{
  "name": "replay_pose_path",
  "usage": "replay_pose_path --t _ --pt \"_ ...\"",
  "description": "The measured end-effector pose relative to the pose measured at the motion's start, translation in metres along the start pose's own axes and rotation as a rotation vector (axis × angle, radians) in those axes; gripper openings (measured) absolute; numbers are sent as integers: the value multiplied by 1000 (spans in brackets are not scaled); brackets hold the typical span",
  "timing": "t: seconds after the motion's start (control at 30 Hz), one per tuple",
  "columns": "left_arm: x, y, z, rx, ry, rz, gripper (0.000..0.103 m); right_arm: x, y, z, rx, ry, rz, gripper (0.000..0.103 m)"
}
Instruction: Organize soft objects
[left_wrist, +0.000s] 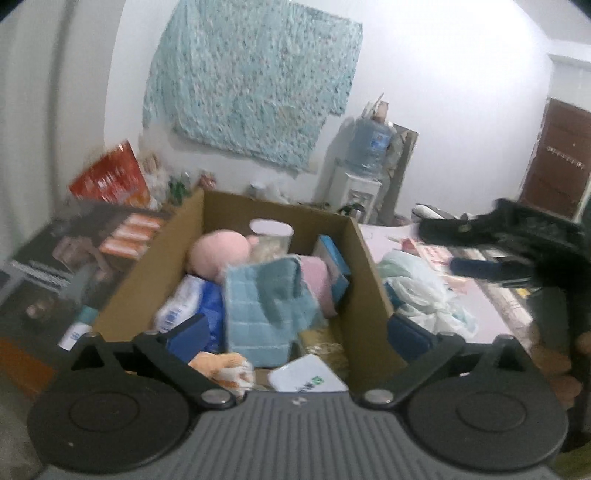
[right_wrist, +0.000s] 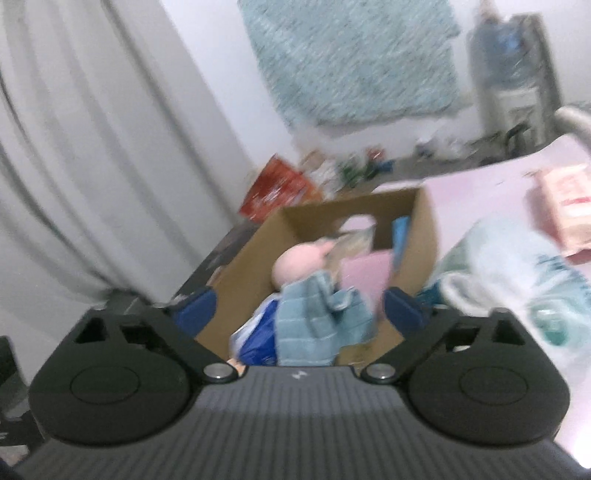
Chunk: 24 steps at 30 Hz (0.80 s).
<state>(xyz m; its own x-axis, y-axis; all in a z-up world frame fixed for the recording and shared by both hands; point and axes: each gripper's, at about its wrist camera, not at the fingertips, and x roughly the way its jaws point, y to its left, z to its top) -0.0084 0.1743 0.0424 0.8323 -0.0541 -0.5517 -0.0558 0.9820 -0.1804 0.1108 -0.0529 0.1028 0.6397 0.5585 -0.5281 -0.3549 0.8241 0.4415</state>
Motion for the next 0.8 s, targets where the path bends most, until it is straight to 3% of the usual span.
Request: replay_pose_path --t 0.2,0.37,0.53,0.8 --pt "-16 7 -3 1 -15 88 103 -37 18 -17 -99 -102 -246 102" --pt "-24 10 -6 -21 -9 127 103 -56 29 -43 -201 -130 -386 102" --pt "-30 5 -9 12 -18 184 103 -61 34 -74 -211 -157 -538 102" --pt "-29 -5 -10 76 0 257 103 -59 49 -86 -296 -137 -623 102"
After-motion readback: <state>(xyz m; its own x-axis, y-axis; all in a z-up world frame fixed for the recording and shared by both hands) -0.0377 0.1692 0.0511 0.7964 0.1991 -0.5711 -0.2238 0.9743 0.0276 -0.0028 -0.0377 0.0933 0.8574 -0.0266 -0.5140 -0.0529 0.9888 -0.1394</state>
